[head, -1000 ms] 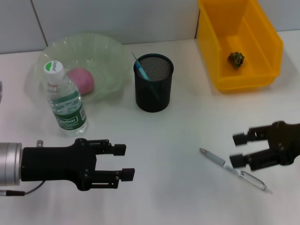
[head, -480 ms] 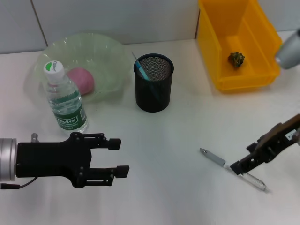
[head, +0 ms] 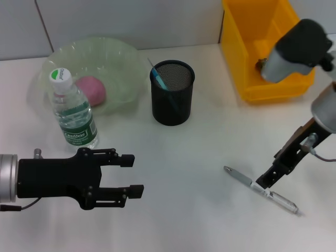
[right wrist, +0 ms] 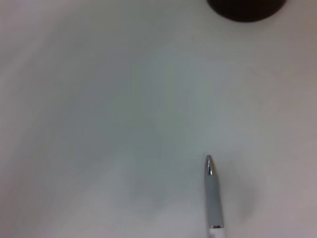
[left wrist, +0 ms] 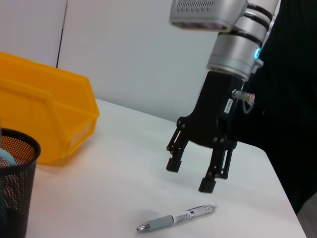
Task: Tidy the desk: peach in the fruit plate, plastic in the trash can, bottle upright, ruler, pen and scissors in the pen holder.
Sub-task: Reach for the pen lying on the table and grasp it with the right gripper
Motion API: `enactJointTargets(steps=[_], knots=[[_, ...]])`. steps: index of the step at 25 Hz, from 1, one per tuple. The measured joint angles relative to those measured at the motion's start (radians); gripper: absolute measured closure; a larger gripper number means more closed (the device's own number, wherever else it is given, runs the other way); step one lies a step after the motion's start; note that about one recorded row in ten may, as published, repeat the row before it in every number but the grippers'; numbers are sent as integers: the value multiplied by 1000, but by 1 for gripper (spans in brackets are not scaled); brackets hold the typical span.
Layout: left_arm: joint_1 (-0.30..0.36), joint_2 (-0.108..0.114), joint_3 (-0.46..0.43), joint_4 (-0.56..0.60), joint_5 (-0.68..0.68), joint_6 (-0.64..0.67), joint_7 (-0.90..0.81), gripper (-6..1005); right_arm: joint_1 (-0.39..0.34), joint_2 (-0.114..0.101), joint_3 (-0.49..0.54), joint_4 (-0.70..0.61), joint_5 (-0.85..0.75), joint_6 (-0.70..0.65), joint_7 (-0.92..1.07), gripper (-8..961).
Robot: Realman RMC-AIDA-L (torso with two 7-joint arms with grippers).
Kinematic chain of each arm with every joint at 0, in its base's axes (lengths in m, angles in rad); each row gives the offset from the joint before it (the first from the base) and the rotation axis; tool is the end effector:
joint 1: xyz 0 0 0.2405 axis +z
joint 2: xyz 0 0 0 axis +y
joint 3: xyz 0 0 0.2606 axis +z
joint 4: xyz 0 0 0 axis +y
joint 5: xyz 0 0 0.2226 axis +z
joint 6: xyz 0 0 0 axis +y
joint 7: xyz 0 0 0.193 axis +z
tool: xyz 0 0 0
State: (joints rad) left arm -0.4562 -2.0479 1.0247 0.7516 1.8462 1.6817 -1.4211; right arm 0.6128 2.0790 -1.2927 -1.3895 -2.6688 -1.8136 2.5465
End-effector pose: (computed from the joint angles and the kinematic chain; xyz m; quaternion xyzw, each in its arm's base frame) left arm -0.2301 0.3142 -0.0574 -0.9620 -0.1561 -0.2239 0.0068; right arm 0.2165 0.3492 -0.0189 -0.8937 0.3609 -0.2370 0.1219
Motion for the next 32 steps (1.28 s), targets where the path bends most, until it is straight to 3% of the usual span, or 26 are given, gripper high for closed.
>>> enactJointTargets(steps=[10,32], knots=[[-1,0,0,0,-1,-3,-5,340,45,4,-122,132,-12,100,14,127],[-4,0,0,-2,1,-5,3,343,56,7,-259,168,-8,174,88,127]])
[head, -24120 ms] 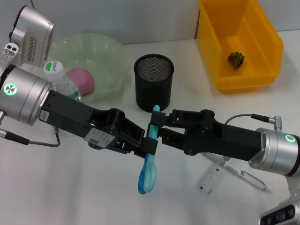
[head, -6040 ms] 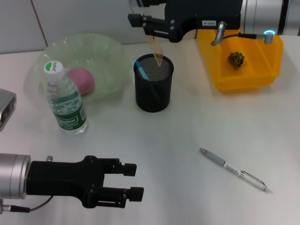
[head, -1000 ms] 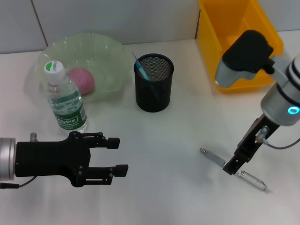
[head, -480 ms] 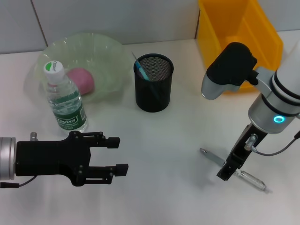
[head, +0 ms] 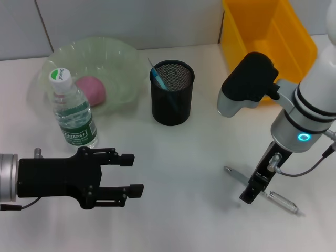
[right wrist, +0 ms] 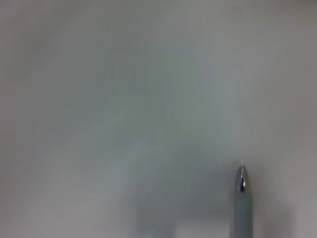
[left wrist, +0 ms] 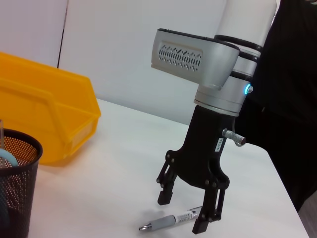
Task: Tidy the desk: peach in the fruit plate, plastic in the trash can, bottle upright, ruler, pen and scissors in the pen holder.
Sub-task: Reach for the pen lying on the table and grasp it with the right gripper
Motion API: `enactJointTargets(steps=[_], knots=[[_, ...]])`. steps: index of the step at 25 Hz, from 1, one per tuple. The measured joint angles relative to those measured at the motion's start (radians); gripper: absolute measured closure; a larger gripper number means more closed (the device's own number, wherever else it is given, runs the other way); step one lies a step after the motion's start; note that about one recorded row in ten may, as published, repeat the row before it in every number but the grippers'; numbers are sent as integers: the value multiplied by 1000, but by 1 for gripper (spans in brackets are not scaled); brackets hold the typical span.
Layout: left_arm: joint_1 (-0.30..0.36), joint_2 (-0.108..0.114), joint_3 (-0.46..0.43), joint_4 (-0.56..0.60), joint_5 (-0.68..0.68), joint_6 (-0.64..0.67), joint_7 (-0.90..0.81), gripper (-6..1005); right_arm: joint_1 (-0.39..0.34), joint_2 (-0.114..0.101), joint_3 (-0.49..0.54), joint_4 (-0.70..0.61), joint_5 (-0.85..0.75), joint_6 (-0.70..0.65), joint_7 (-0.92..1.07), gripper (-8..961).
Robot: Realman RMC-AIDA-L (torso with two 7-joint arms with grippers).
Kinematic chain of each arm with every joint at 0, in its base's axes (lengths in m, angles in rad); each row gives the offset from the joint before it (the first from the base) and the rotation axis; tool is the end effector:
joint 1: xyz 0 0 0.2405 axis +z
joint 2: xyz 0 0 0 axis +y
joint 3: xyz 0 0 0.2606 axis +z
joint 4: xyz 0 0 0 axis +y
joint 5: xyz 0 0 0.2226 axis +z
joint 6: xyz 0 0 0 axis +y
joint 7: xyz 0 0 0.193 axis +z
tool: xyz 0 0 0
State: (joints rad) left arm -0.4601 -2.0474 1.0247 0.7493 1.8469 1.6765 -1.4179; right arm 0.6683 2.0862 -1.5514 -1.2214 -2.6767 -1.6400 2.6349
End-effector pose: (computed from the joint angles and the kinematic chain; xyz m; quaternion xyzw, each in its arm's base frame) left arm -0.2298 0.3157 -0.0577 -0.9625 -0.1543 -0.2229 0.0087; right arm 0.2186 0.3501 -0.0757 -0.8928 0.3182 -0.2973 0.1152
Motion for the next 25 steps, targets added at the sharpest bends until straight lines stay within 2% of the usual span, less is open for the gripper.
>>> enactJointTargets(steps=[25], knots=[[2,0,0,2,0,-2,0,347,7,-3,-16,2,-9,2,28,127]])
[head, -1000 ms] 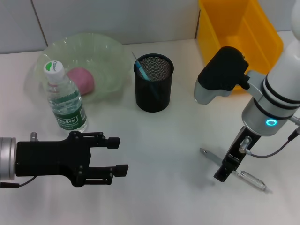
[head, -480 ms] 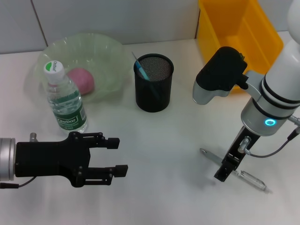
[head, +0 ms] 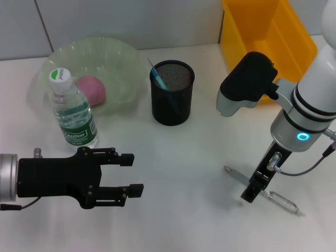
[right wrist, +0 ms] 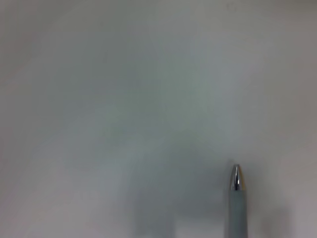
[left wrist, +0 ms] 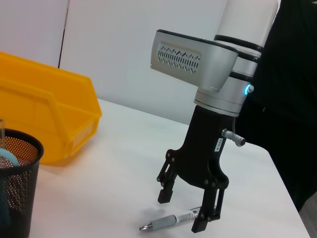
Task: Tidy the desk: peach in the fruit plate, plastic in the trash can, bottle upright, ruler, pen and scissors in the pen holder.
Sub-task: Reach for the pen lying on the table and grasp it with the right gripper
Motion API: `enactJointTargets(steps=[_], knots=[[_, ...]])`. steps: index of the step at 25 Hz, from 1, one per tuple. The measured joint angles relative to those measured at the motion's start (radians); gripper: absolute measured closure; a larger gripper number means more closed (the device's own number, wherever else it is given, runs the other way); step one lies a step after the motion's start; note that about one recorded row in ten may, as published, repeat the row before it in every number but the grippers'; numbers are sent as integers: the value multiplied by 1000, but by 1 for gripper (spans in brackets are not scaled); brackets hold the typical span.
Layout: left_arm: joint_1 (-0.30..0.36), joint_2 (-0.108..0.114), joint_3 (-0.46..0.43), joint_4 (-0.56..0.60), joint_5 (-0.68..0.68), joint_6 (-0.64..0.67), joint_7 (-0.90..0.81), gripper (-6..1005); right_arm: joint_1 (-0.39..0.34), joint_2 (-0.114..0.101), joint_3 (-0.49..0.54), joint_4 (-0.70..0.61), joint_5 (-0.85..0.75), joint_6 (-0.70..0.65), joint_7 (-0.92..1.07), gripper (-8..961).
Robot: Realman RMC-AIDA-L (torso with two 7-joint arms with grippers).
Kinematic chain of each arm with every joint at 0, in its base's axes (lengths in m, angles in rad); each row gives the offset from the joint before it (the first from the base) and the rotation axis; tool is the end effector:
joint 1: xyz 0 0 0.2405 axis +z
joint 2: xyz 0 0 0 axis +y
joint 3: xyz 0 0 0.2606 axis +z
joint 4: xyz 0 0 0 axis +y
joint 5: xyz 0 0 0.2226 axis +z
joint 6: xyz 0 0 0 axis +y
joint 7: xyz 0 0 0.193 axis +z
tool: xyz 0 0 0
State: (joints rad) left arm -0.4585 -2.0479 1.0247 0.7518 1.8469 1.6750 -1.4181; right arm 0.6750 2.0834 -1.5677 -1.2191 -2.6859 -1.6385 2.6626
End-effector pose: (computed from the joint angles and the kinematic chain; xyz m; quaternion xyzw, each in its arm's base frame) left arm -0.2300 0.3159 -0.0575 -0.9626 -0.1543 -0.2226 0.0099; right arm 0.2187 0.3511 -0.0758 -0.8882 0.3218 -0.3045 0.1221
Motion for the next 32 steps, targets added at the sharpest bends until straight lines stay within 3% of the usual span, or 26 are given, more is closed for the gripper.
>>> enactJointTargets(steps=[25,30,32], knots=[[-2,0,0,0,0,0,-2,351,12,0,-15,25,-12,12,-1,127],[0,1,0,0,0,1,-4,352,13,0,-16,30,-12,13,-1,284],[0,2,0,0,0,1,-4,352,18,0,-17,38,-12,13,-1,438]])
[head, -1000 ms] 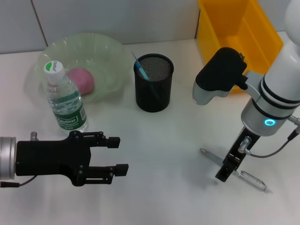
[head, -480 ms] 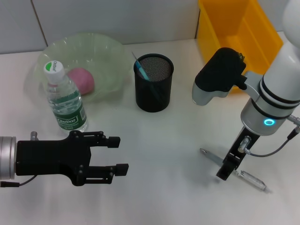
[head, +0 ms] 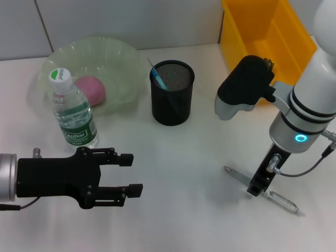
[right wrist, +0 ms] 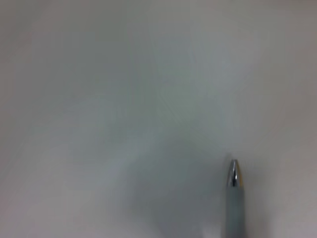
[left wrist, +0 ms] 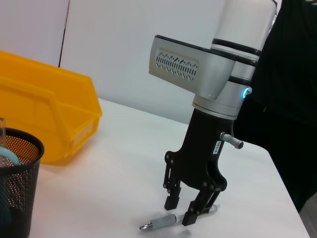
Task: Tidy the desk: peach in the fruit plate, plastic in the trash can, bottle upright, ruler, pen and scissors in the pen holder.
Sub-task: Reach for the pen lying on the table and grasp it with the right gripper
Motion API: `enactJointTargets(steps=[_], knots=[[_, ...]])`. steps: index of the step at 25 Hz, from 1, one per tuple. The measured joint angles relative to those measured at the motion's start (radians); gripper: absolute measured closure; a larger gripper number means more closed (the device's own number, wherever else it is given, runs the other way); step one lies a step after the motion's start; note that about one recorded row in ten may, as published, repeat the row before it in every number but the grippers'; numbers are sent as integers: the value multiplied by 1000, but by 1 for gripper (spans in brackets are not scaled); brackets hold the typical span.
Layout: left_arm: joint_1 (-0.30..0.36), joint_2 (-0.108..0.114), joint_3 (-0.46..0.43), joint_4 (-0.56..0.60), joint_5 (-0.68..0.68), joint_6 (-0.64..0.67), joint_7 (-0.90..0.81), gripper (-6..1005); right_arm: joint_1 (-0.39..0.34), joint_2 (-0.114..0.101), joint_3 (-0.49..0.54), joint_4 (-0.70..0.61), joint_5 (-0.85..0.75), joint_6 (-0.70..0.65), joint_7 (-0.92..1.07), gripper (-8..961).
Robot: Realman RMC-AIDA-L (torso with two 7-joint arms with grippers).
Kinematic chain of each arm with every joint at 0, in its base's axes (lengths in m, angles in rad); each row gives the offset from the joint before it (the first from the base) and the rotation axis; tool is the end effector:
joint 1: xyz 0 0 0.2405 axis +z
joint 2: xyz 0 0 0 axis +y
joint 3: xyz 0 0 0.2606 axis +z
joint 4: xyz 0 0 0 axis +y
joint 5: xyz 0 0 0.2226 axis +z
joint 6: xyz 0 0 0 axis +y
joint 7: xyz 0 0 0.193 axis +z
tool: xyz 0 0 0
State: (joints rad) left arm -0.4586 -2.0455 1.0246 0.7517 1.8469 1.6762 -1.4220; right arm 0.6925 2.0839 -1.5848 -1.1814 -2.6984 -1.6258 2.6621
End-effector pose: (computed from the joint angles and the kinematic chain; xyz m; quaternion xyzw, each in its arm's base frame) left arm -0.2305 0.3160 -0.0567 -0.9625 -0.1559 -0.2219 0.0096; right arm 0.2225 0.3520 -0.0796 -0.8852 0.3167 -0.3186 0.1212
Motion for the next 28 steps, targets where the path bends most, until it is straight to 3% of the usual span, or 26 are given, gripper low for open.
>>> enactJointTargets(steps=[1,6,28], knots=[[0,0,0,0,0,0,0,352,2,0,0,3,0,0,0,515],[2,2,0,0,0,0,1,353,5,1,-10,8,0,0,2,599],[0,7,0,0,0,3,2,356,8,2,-12,14,0,0,17,602]])
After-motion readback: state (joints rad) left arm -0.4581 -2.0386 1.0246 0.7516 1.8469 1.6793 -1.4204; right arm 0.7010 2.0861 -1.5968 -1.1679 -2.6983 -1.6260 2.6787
